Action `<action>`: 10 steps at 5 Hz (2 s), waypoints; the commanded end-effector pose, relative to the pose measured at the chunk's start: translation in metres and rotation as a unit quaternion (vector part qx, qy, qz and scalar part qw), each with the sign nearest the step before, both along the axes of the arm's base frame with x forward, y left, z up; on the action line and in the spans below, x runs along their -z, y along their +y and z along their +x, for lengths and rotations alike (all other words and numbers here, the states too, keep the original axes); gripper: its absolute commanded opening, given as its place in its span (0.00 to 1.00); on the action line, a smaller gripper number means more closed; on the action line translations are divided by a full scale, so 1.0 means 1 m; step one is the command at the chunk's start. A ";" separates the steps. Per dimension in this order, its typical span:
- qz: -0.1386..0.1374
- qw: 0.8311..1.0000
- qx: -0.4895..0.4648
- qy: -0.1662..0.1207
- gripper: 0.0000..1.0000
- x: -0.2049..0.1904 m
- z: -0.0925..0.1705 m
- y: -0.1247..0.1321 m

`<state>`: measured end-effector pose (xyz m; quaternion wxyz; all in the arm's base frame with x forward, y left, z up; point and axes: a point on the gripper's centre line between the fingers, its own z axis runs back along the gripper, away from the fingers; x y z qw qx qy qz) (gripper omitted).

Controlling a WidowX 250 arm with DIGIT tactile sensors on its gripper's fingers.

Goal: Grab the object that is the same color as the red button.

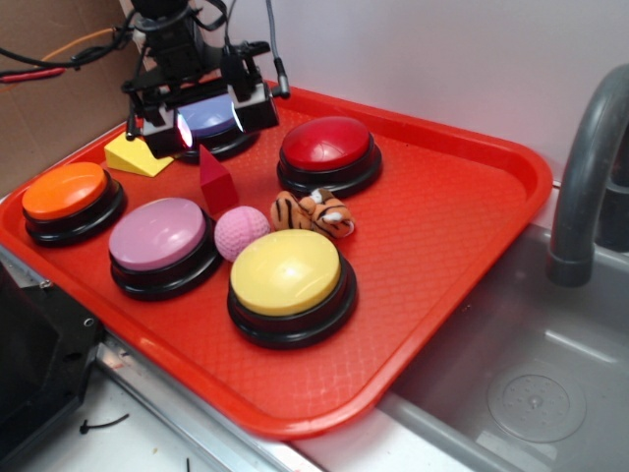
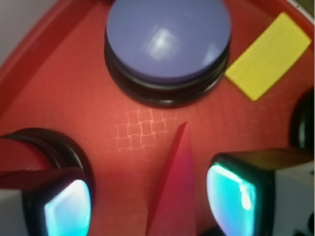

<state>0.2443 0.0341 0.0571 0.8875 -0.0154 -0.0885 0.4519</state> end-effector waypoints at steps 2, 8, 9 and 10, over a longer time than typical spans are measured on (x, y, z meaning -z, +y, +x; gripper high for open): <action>0.014 1.000 0.011 0.017 1.00 0.019 -0.016 -0.005; 0.009 0.999 0.020 0.030 0.00 -0.002 -0.028 -0.008; 0.000 0.999 0.054 0.008 0.00 -0.038 -0.022 -0.023; -0.040 0.987 0.153 0.016 0.00 -0.086 -0.010 -0.059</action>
